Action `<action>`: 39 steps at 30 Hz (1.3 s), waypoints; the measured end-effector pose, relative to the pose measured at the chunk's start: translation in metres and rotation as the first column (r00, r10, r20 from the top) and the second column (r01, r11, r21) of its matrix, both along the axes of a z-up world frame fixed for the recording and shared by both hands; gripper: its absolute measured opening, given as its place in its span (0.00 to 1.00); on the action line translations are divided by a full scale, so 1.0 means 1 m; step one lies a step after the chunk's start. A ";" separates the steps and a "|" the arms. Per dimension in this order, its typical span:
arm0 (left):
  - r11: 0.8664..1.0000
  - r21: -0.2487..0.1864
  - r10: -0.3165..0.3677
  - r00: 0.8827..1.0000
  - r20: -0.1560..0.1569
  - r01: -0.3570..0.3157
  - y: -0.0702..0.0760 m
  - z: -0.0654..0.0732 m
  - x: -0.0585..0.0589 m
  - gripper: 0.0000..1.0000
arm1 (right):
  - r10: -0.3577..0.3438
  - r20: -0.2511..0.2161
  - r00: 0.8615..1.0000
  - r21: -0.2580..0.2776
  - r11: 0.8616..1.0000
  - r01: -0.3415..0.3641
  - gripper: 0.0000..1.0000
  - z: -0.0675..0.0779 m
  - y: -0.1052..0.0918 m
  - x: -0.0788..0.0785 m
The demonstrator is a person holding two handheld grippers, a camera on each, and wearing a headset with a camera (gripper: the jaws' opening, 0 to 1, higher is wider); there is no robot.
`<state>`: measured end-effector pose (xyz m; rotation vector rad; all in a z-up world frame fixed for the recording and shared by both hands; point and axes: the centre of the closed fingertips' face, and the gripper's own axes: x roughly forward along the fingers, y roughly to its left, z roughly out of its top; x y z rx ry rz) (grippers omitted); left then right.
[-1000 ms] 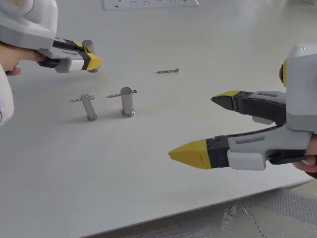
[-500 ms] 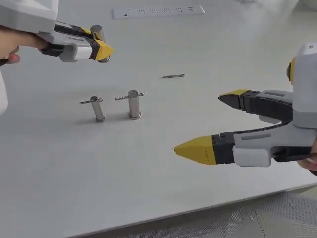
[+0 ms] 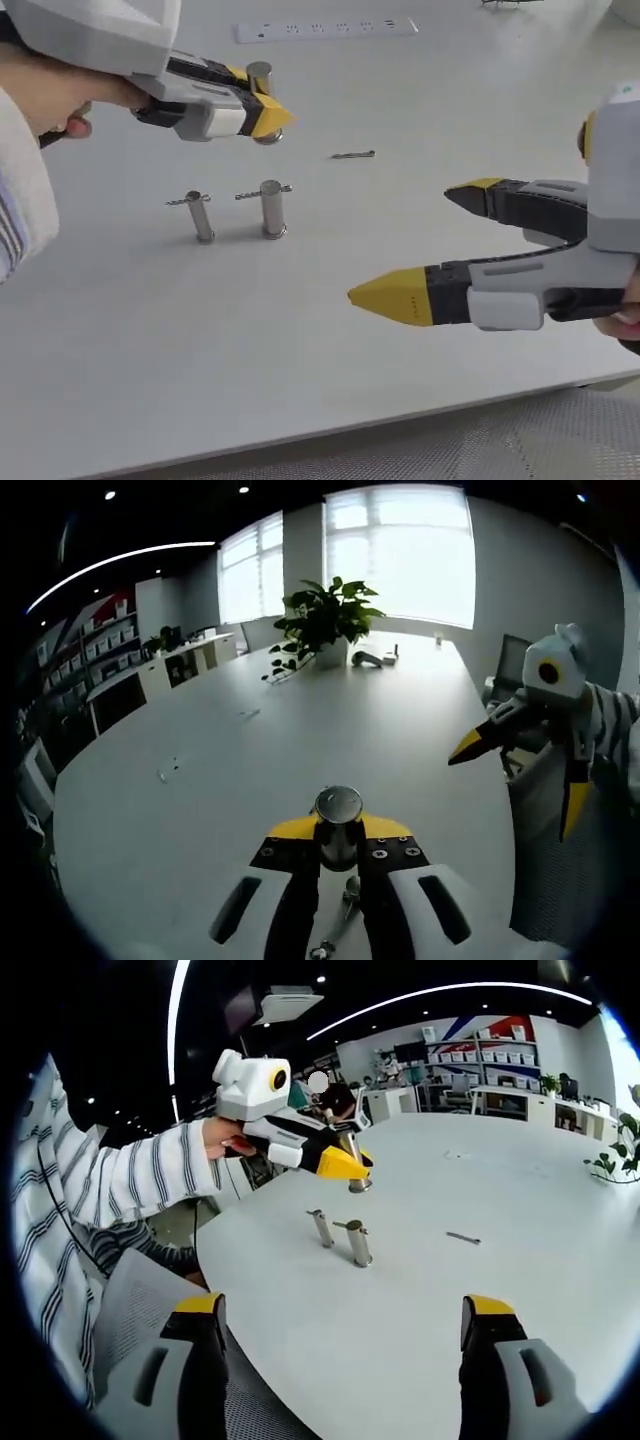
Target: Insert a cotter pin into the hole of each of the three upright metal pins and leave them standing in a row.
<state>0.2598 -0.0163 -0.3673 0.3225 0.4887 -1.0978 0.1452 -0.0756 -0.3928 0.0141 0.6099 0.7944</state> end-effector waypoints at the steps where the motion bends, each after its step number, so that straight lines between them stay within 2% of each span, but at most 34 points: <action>1: 1.000 -0.001 -0.005 1.000 -0.007 0.005 -0.002 0.000 -0.003 0.10 | -0.007 0.009 1.000 -0.001 1.000 0.007 0.96 0.000 -0.001 0.002; 2: 1.000 0.001 -0.018 1.000 -0.007 0.018 -0.006 -0.001 -0.006 0.10 | -0.012 0.023 1.000 -0.003 1.000 0.012 0.96 0.001 -0.003 0.003; 6: 0.999 0.011 -0.044 0.999 -0.017 0.044 -0.016 -0.007 -0.017 0.10 | -0.028 0.027 0.999 0.008 1.000 0.028 0.95 0.003 -0.007 0.005; 11: 0.997 0.017 -0.076 0.997 -0.030 0.076 -0.028 -0.016 -0.028 0.10 | -0.034 0.013 0.999 -0.002 0.999 0.034 0.94 0.000 -0.011 0.003; 16: 0.995 0.032 -0.091 0.995 -0.030 0.092 -0.033 -0.024 -0.036 0.10 | -0.032 0.007 0.999 -0.004 0.999 0.032 0.94 -0.002 -0.013 0.000; 20: 0.998 -0.002 -0.058 0.996 -0.071 0.058 -0.038 -0.028 -0.046 0.10 | -0.020 0.009 1.000 -0.015 1.000 0.020 0.92 -0.003 -0.013 -0.002; 24: 0.999 0.009 -0.041 0.996 -0.074 0.042 -0.038 -0.039 -0.052 0.10 | -0.023 0.000 1.000 -0.011 1.000 0.023 0.92 -0.005 -0.014 -0.003; 29: 1.000 -0.006 -0.003 0.996 -0.084 0.003 -0.035 -0.049 -0.059 0.10 | -0.025 0.006 1.000 -0.019 1.000 0.025 0.90 -0.005 -0.014 -0.003; 30: 1.000 -0.011 0.005 0.995 -0.096 -0.006 -0.035 -0.051 -0.060 0.10 | -0.026 0.007 1.000 -0.019 0.999 0.026 0.90 -0.005 -0.014 -0.003; 31: 1.000 -0.011 0.011 0.991 -0.132 -0.013 -0.034 -0.057 -0.064 0.10 | -0.027 0.002 1.000 -0.019 0.999 0.027 0.90 -0.006 -0.014 -0.003; 34: 1.000 0.015 0.005 0.994 -0.112 -0.004 -0.032 -0.068 -0.068 0.10 | -0.021 0.002 1.000 -0.021 1.000 0.021 0.90 -0.006 -0.013 -0.004; 39: 1.000 0.017 0.016 0.993 -0.120 -0.014 -0.033 -0.081 -0.070 0.10 | -0.009 -0.006 1.000 -0.028 1.000 0.009 0.90 -0.009 -0.012 -0.006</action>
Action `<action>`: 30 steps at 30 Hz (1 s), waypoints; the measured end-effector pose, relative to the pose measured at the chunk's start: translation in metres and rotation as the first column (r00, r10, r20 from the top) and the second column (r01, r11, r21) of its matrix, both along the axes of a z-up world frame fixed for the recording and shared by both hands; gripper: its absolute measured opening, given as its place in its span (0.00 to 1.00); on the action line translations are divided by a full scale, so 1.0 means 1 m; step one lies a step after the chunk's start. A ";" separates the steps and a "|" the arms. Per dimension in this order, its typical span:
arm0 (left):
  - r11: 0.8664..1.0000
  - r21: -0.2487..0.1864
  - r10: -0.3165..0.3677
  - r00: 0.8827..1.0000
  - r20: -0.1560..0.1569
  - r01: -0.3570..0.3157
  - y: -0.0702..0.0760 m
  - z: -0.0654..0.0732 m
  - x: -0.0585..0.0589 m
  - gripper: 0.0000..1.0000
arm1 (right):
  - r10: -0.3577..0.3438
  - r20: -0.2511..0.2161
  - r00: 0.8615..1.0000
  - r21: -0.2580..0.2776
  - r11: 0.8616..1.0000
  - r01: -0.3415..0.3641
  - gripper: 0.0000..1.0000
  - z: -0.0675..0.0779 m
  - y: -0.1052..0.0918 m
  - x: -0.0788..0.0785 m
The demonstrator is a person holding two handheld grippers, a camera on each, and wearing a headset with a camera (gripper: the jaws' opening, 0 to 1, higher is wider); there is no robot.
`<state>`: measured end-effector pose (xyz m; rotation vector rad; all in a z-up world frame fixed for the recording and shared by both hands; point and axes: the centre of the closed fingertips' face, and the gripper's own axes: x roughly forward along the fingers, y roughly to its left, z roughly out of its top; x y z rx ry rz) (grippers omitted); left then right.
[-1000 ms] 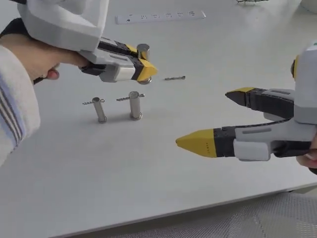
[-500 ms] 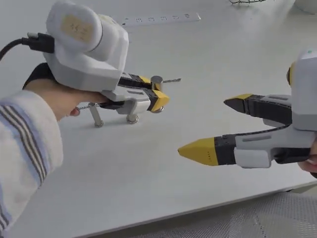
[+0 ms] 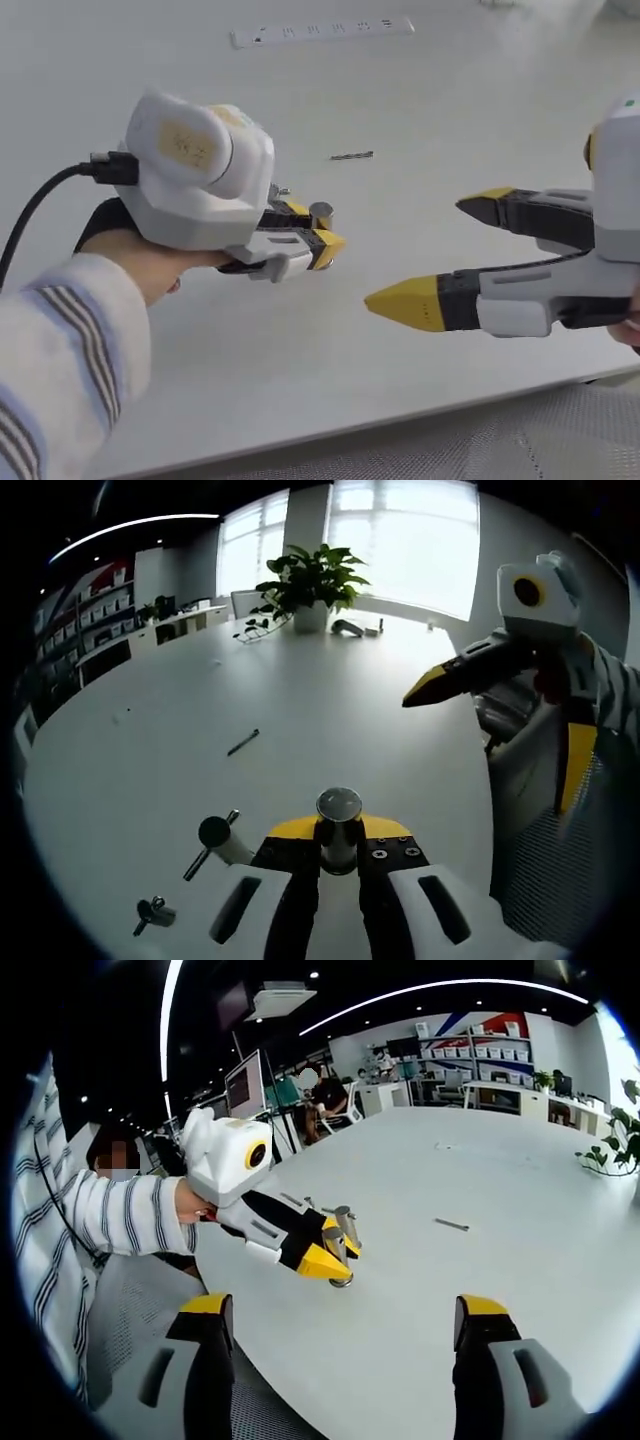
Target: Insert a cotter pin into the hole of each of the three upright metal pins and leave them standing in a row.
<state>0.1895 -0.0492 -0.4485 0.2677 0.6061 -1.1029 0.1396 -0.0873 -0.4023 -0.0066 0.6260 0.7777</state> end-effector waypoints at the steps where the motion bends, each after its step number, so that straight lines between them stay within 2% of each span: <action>1: 1.000 -0.002 0.004 1.000 -0.002 -0.004 -0.001 -0.002 0.000 0.10 | 0.002 -0.002 1.000 -0.001 1.000 -0.002 0.90 0.000 0.000 0.000; 3: 1.000 -0.001 0.005 1.000 0.001 -0.005 -0.002 -0.003 0.000 0.10 | 0.004 -0.005 1.000 -0.001 1.000 -0.004 0.90 -0.001 0.000 -0.001; 5: 0.999 -0.007 0.035 0.999 -0.020 -0.035 -0.003 -0.004 0.002 0.10 | 0.011 -0.011 1.000 0.001 1.000 -0.011 0.90 -0.002 0.001 -0.002; 6: 0.999 -0.013 0.039 0.999 -0.020 -0.039 -0.003 -0.004 0.003 0.10 | 0.012 -0.014 1.000 0.001 1.000 -0.012 0.90 -0.003 0.002 -0.002; 8: 0.999 -0.013 0.038 0.999 -0.010 -0.038 -0.004 -0.004 0.004 0.10 | 0.014 -0.015 1.000 -0.006 1.000 -0.014 0.90 -0.005 0.002 -0.003; 13: 1.000 0.015 0.016 1.000 0.021 -0.016 -0.005 -0.007 0.004 0.10 | 0.017 -0.019 1.000 -0.002 1.000 -0.017 0.90 -0.005 0.003 -0.002; 19: 0.999 0.039 0.004 0.999 0.033 -0.006 -0.002 -0.012 0.004 0.10 | 0.024 -0.025 0.999 -0.005 1.000 -0.024 0.89 -0.007 0.004 -0.002; 30: 0.999 0.043 -0.015 0.999 0.045 0.013 -0.001 -0.015 0.004 0.10 | 0.032 -0.030 0.999 -0.003 0.999 -0.032 0.88 -0.009 0.007 -0.003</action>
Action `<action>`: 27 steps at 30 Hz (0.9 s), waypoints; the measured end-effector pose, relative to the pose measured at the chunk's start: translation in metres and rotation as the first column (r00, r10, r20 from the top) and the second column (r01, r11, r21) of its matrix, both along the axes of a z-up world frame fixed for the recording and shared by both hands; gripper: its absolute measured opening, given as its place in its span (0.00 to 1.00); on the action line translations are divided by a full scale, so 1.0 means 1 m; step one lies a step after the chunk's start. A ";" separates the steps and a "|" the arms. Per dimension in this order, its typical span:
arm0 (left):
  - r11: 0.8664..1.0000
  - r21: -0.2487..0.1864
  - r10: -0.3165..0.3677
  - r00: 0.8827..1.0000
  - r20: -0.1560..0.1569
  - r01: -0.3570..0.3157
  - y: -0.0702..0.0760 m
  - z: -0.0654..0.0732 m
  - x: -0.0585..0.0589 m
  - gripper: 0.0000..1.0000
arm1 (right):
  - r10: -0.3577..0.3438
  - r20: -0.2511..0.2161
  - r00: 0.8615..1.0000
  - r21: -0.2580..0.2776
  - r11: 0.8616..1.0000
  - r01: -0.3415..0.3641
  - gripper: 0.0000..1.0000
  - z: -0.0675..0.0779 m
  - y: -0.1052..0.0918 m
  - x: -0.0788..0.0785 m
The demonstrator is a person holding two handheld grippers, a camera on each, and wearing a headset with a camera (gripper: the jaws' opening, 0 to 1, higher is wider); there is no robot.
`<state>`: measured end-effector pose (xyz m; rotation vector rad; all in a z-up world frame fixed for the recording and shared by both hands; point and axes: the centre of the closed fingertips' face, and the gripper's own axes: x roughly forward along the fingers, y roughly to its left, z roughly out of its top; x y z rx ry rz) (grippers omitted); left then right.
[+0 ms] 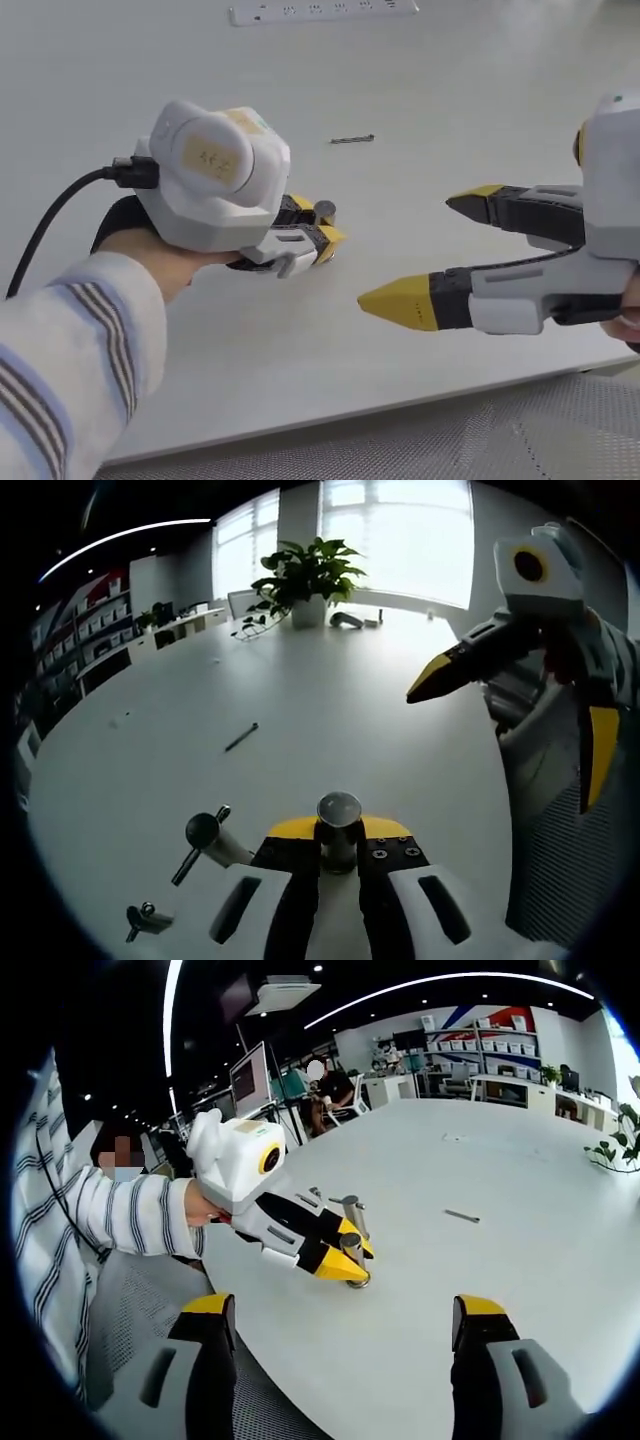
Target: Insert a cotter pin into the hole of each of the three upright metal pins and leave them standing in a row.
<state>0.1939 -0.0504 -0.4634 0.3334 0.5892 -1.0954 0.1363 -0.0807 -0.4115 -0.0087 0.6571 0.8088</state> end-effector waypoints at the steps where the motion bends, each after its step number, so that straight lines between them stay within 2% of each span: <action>1: 1.000 -0.001 0.001 1.000 -0.002 -0.001 0.000 0.000 0.000 0.10 | -0.001 -0.001 1.000 -0.002 1.000 0.001 0.88 0.000 0.000 0.000; 4: 1.000 -0.028 0.007 1.000 -0.021 -0.008 -0.001 0.000 -0.001 0.10 | -0.003 -0.003 1.000 -0.001 1.000 0.003 0.88 -0.001 -0.001 0.000; 11: 0.999 -0.037 -0.005 1.000 -0.015 0.005 -0.003 0.002 -0.002 0.10 | -0.001 -0.006 1.000 0.005 1.000 0.002 0.88 -0.001 0.001 0.000; 15: 1.000 -0.027 -0.011 1.000 0.009 0.012 -0.003 0.002 -0.001 0.10 | 0.001 -0.005 1.000 0.001 1.000 -0.001 0.88 -0.001 0.001 0.000; 18: 1.000 -0.027 -0.005 1.000 0.003 0.005 -0.002 0.002 -0.001 0.10 | -0.002 -0.006 1.000 0.003 1.000 0.002 0.88 -0.001 0.000 0.000; 21: 1.000 -0.014 -0.018 1.000 0.026 0.018 -0.002 0.002 -0.001 0.10 | -0.002 -0.007 1.000 0.000 1.000 0.002 0.88 -0.002 0.000 0.001; 25: 1.000 -0.017 -0.010 1.000 0.023 0.011 -0.002 0.002 -0.001 0.10 | -0.001 -0.007 1.000 -0.002 1.000 0.001 0.88 -0.002 0.000 0.001; 27: 1.000 -0.012 -0.017 0.999 0.036 0.018 -0.001 0.003 -0.001 0.10 | -0.001 -0.007 1.000 -0.001 1.000 0.001 0.88 -0.002 0.000 0.001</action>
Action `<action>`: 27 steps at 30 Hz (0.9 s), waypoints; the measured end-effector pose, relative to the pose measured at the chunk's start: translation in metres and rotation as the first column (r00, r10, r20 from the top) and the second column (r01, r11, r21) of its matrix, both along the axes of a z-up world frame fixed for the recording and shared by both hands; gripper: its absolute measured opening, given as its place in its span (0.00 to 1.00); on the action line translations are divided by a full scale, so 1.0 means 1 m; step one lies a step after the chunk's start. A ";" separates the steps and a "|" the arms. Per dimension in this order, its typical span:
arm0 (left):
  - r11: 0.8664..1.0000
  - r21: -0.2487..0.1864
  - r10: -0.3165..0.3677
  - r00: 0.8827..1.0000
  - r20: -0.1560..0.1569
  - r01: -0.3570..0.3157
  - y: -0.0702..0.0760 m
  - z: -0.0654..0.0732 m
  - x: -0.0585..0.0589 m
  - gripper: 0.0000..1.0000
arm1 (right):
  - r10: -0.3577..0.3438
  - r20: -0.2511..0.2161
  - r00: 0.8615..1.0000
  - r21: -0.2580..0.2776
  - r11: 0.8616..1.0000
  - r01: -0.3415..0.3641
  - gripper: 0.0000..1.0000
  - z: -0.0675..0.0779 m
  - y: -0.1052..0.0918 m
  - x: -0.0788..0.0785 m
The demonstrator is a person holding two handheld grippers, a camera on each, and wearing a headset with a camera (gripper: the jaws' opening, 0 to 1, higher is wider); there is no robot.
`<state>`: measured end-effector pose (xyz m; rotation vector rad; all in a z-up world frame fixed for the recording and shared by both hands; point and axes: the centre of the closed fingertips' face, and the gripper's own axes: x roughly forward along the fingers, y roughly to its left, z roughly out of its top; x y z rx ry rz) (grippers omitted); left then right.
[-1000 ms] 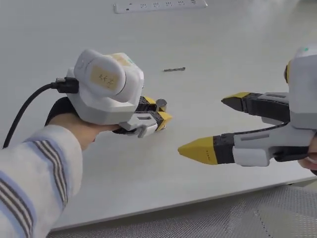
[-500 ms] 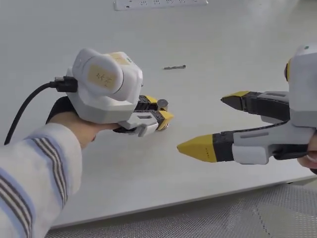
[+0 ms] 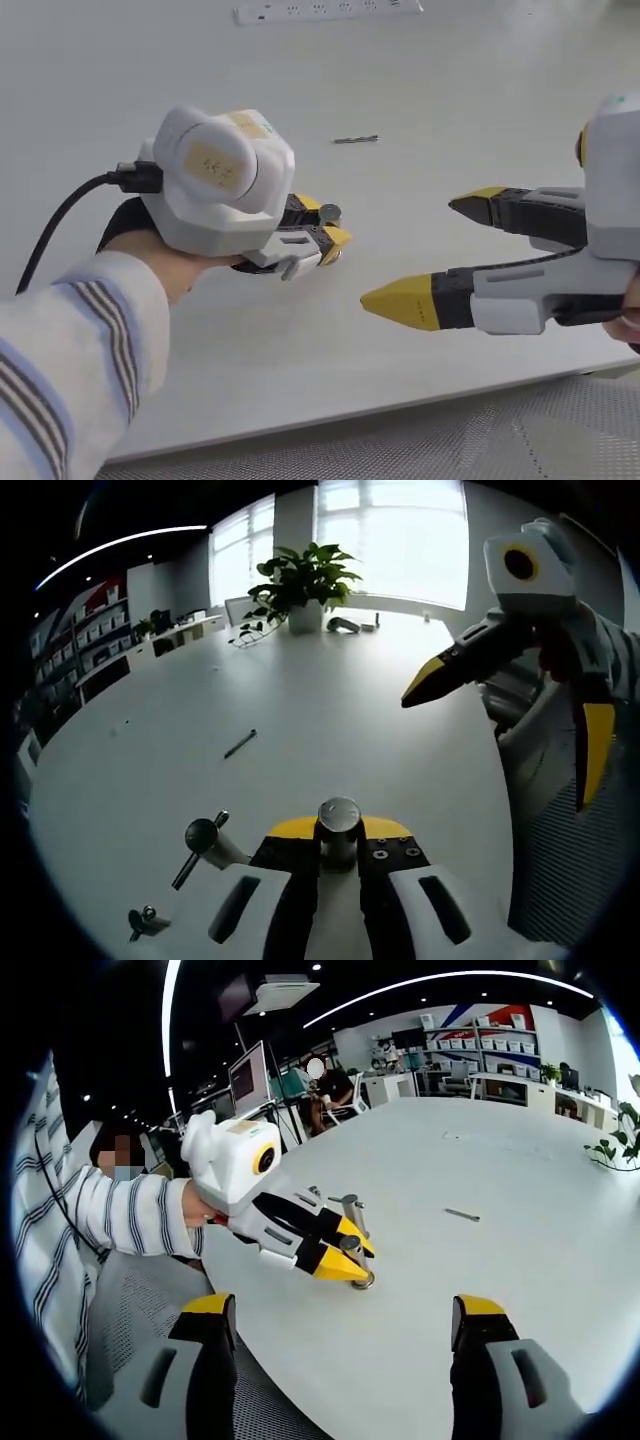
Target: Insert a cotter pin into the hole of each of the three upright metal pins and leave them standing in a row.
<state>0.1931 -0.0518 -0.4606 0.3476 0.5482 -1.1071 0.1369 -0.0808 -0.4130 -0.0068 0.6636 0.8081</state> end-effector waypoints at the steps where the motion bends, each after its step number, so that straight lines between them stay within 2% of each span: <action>1: 1.000 0.001 -0.005 1.000 0.007 0.004 0.000 0.001 0.000 0.10 | 0.000 0.000 1.000 0.001 1.000 0.000 0.88 0.000 0.000 0.000; 7: 0.999 -0.038 -0.030 0.999 0.040 0.032 0.000 0.016 0.000 0.12 | 0.004 0.000 1.000 -0.001 1.000 -0.004 0.87 0.000 0.001 -0.001; 10: 0.997 -0.056 -0.044 0.998 0.050 0.046 0.002 0.023 -0.002 0.24 | 0.008 0.000 1.000 -0.005 1.000 -0.008 0.87 -0.001 0.002 -0.001; 13: 0.991 -0.118 -0.061 0.996 0.058 0.068 0.002 0.036 -0.009 0.32 | 0.014 -0.002 1.000 -0.010 1.000 -0.014 0.87 -0.001 0.003 -0.001; 17: 0.989 -0.100 -0.102 0.993 0.056 0.107 0.011 0.036 -0.024 0.42 | 0.017 0.002 1.000 -0.016 1.000 -0.017 0.86 -0.001 0.004 -0.001; 20: 0.990 -0.082 -0.112 0.992 0.057 0.116 0.017 0.033 -0.034 0.58 | 0.015 0.003 1.000 -0.012 1.000 -0.015 0.86 -0.001 0.004 0.000; 21: 0.990 -0.086 -0.108 0.993 0.053 0.113 0.019 0.032 -0.036 0.65 | 0.015 0.001 1.000 -0.007 1.000 -0.015 0.86 -0.001 0.004 -0.001; 22: 0.985 -0.120 -0.121 0.992 0.039 0.125 0.018 0.033 -0.045 0.73 | 0.014 0.001 1.000 -0.005 1.000 -0.014 0.86 -0.001 0.004 -0.001; 23: 0.982 -0.135 -0.133 0.991 0.022 0.135 0.017 0.033 -0.051 0.78 | 0.011 -0.001 1.000 -0.004 1.000 -0.011 0.86 -0.001 0.004 -0.001; 24: 0.982 -0.134 -0.135 0.991 -0.006 0.133 0.020 0.029 -0.057 0.81 | 0.010 -0.002 1.000 -0.005 1.000 -0.010 0.86 -0.002 0.003 -0.001; 27: 0.984 -0.116 -0.135 0.991 -0.016 0.132 0.024 0.023 -0.064 0.85 | 0.010 -0.006 1.000 -0.011 1.000 -0.010 0.86 -0.003 0.003 -0.002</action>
